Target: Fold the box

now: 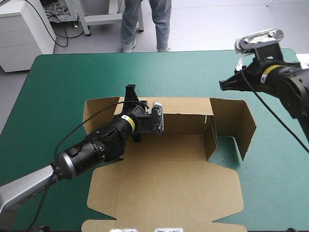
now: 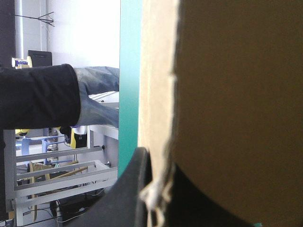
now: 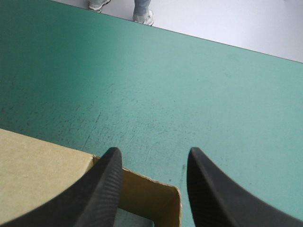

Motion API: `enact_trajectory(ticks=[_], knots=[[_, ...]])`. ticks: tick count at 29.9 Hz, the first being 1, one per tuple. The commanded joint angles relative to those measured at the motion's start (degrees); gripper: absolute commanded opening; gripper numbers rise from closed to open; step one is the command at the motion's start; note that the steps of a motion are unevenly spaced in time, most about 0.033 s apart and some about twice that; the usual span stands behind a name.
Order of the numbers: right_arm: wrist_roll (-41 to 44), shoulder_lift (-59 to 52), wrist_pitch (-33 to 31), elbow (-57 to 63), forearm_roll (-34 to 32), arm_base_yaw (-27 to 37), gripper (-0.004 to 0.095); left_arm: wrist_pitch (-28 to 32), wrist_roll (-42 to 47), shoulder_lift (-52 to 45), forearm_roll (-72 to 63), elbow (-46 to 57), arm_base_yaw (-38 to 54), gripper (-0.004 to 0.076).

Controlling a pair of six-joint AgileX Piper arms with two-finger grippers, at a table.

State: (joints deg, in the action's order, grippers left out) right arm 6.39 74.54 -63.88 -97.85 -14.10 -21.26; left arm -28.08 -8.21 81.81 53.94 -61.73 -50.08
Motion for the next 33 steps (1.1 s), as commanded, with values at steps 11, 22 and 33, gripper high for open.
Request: enact_trajectory(ticks=[11,22,33], knots=[[-16.1,18.3,-4.4,-15.7,22.4,14.6,0.0406,2.6,0.9,-0.6,-2.7,-0.4,-1.0,-0.0008],[-17.7,26.8,-7.8,-18.5,25.6,15.0,0.0406,2.8,0.9,-0.6,-2.7,-0.4,-1.0,-0.0008],[-20.1,26.4,-7.9,-9.6,31.4,14.9,0.0406,2.8,0.9,-0.6,-2.7,-0.4,-1.0,-0.0008]])
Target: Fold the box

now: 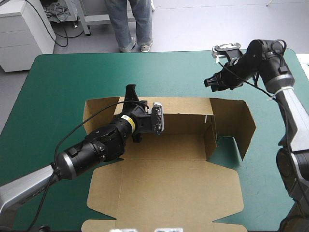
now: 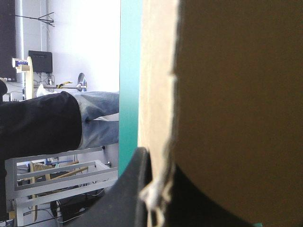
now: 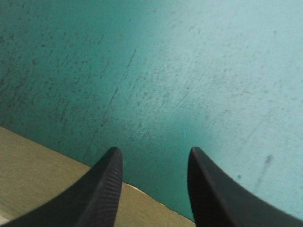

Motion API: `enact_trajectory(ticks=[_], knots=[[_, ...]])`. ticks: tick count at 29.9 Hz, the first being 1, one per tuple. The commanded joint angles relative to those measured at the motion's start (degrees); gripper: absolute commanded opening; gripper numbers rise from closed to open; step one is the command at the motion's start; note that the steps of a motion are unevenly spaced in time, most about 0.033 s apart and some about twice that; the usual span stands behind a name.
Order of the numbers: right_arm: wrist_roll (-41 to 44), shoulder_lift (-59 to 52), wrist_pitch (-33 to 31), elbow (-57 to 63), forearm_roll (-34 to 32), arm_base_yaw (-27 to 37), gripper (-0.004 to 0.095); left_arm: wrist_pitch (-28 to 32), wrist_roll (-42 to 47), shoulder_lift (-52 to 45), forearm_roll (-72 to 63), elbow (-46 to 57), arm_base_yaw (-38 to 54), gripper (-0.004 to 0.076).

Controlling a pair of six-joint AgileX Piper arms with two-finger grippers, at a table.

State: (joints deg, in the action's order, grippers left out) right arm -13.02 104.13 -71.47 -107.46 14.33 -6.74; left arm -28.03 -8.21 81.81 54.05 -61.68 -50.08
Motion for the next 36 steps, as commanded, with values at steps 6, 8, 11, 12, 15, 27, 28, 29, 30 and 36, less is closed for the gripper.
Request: enact_trajectory(ticks=[6,8,11,12,15,27,28,29,30,36], knots=[[-1.0,-7.3,-0.3,4.2,1.9,-0.1,0.0406,2.8,0.9,-0.6,-2.8,-0.4,-1.0,-0.0008],[-1.1,-9.3,-0.3,5.8,0.6,-0.1,0.0406,2.8,0.9,-0.6,-2.8,-0.4,-1.0,-0.0008],[-1.7,-12.1,-0.3,8.5,-1.0,-0.1,0.0406,2.8,0.9,-0.6,-2.8,-0.4,-1.0,-0.0008],[-2.1,-13.0,-0.3,9.4,-1.0,-0.1,0.0406,2.8,0.9,-0.6,-2.8,-0.4,-1.0,-0.0008],[-3.1,-15.1,-0.3,12.1,-0.9,-0.1,0.0406,2.8,0.9,-0.6,-2.8,-0.4,-1.0,-0.0008],[-6.1,-20.9,-0.3,23.2,2.4,-0.1,0.0406,2.8,-0.5,-0.5,-3.1,-0.4,-1.0,-0.0008],[-6.7,-21.7,-0.3,24.2,3.1,-0.1,0.0406,2.8,-0.7,-0.5,-3.1,-0.4,-1.0,-0.0008],[-7.6,-22.5,-0.3,25.3,4.0,-0.1,0.0406,2.8,-0.8,-0.5,-3.1,-0.4,-1.0,-0.0008],[-8.6,-23.3,-0.3,26.4,5.0,-0.1,0.0406,2.8,-0.8,-0.5,-3.2,-0.4,-1.0,-0.0008],[-14.9,-28.2,-0.2,32.4,10.2,-0.1,0.0406,2.8,-0.8,-0.5,-3.5,-0.4,-1.0,-0.0008]])
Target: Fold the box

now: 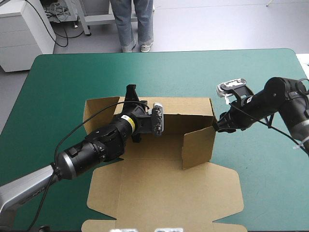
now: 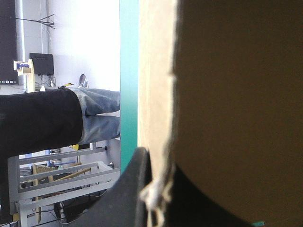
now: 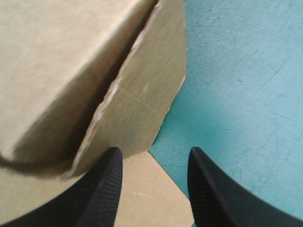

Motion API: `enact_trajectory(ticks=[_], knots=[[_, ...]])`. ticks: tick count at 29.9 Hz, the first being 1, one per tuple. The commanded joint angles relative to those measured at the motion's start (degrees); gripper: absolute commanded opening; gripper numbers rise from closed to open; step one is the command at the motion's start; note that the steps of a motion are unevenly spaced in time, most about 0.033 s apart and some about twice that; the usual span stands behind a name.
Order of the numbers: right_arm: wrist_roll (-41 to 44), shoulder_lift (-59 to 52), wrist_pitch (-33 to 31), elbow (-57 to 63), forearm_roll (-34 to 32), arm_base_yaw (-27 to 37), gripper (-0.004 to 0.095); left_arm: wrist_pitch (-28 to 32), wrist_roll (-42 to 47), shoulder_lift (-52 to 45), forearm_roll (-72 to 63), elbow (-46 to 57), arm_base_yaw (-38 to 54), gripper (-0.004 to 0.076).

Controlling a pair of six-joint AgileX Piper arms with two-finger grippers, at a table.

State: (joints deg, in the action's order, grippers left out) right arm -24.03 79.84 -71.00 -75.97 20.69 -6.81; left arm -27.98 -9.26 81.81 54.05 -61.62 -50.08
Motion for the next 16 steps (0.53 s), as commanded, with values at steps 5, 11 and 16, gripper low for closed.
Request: enact_trajectory(ticks=[5,11,16], knots=[[-8.4,-7.2,-0.7,4.8,5.5,0.0,0.0406,2.7,-2.5,-0.2,-8.4,-0.5,-1.0,-0.0008],[-10.5,-9.6,4.5,9.0,8.0,0.0,0.0406,2.9,-7.4,0.8,-13.9,-0.5,-1.0,-0.0008],[-9.8,-9.6,8.6,12.8,8.3,-0.6,0.0362,3.0,-8.1,1.7,-16.4,-0.5,-1.0,-0.0008]])
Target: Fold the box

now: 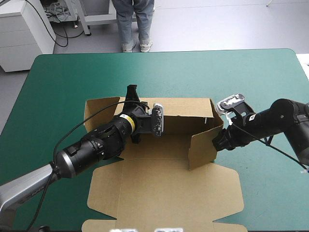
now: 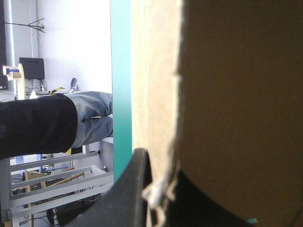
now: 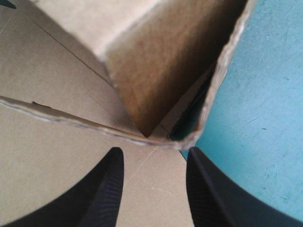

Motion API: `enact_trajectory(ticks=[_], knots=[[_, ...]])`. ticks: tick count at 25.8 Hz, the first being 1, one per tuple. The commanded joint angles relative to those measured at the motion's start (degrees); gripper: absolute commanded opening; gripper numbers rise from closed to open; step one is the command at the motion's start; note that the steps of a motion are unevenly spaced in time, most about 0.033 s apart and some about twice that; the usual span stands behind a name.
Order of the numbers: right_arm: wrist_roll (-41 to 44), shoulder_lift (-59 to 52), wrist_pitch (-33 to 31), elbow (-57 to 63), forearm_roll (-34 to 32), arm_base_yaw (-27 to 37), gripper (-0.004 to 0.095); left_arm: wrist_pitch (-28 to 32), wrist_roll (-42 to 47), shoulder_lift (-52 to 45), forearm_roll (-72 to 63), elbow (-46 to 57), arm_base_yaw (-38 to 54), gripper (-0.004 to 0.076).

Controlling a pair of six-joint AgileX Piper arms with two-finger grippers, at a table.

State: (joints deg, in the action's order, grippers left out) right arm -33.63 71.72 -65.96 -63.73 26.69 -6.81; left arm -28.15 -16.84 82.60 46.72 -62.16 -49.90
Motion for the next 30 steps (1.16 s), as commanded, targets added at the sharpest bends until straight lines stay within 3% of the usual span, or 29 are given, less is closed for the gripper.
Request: enact_trajectory(ticks=[1,5,9,15,21,23,26,27,30], knots=[[0.0,-1.5,5.4,1.3,1.8,-1.5,0.0349,3.1,-1.3,1.2,-9.6,0.2,-1.2,-0.0008],[3.2,-1.7,12.0,2.7,-0.8,-5.8,0.0344,3.1,-1.6,1.6,-9.6,0.2,-1.4,-0.0008],[11.6,-1.8,19.5,2.8,-8.2,-10.6,0.0344,3.1,-1.6,1.6,-9.6,0.2,-1.4,-0.0008],[23.8,-1.8,25.8,2.8,-17.5,-15.6,0.0344,3.1,-1.6,1.6,-9.6,0.2,-1.4,-0.0008],[31.9,-1.8,25.2,3.0,-21.4,-17.2,0.0334,3.1,-1.6,1.6,-9.6,0.2,-1.4,-0.0008],[34.4,-1.8,24.2,3.1,-20.9,-17.2,0.0259,3.1,-1.6,1.6,-9.6,0.2,-1.4,-0.0008],[36.2,-1.8,24.2,4.0,-19.6,-17.2,0.0016,3.7,-1.6,1.6,-9.6,0.2,-1.4,-0.0008],[36.4,-1.8,24.2,4.1,-19.3,-17.2,-0.0020,4.0,-1.6,1.6,-9.5,0.2,-1.4,-0.0008],[38.6,-1.8,25.0,4.1,-19.4,-17.2,-0.0008,5.1,-1.6,1.6,-9.1,0.2,-1.4,-0.0008]])
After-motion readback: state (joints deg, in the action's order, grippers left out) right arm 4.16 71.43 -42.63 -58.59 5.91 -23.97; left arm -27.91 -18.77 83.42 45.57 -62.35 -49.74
